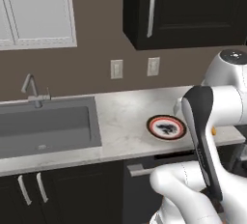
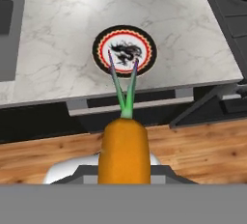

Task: Pick carrot from the fridge and place it on the plate on the counter.

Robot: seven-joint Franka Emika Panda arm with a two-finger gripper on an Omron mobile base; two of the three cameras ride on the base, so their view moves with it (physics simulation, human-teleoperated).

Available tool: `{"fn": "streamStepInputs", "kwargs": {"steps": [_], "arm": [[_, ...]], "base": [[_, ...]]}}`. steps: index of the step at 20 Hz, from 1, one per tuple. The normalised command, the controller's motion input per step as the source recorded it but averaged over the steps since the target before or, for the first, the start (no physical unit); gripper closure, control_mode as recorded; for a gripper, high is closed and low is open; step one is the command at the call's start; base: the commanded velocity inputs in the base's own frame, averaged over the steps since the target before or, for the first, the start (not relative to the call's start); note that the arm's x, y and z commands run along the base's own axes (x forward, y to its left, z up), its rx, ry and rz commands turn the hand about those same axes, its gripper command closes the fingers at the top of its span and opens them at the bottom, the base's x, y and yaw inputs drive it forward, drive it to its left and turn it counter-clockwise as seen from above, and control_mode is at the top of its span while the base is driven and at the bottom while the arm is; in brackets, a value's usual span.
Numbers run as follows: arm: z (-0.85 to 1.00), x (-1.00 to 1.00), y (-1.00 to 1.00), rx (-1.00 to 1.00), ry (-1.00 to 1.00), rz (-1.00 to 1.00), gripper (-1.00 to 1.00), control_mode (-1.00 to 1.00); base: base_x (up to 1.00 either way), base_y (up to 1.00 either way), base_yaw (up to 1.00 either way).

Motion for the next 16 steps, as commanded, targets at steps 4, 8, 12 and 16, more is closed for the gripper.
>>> {"fn": "streamStepInputs", "kwargs": {"steps": [4, 8, 12, 16], "arm": [[0.00, 0.00, 0.00, 0.00, 0.00, 0.00, 1.00, 1.00], [0.00, 0.00, 0.00, 0.00, 0.00, 0.00, 1.00, 1.00], [0.00, 0.00, 0.00, 0.00, 0.00, 0.00, 1.00, 1.00], [0.00, 0.00, 0.00, 0.00, 0.00, 0.00, 1.00, 1.00]], "base": [[0.27, 0.39, -0.03], [0.59, 0.11, -0.05], [0.59, -0.06, 0.00], [0.37, -0.34, -0.03]]}}
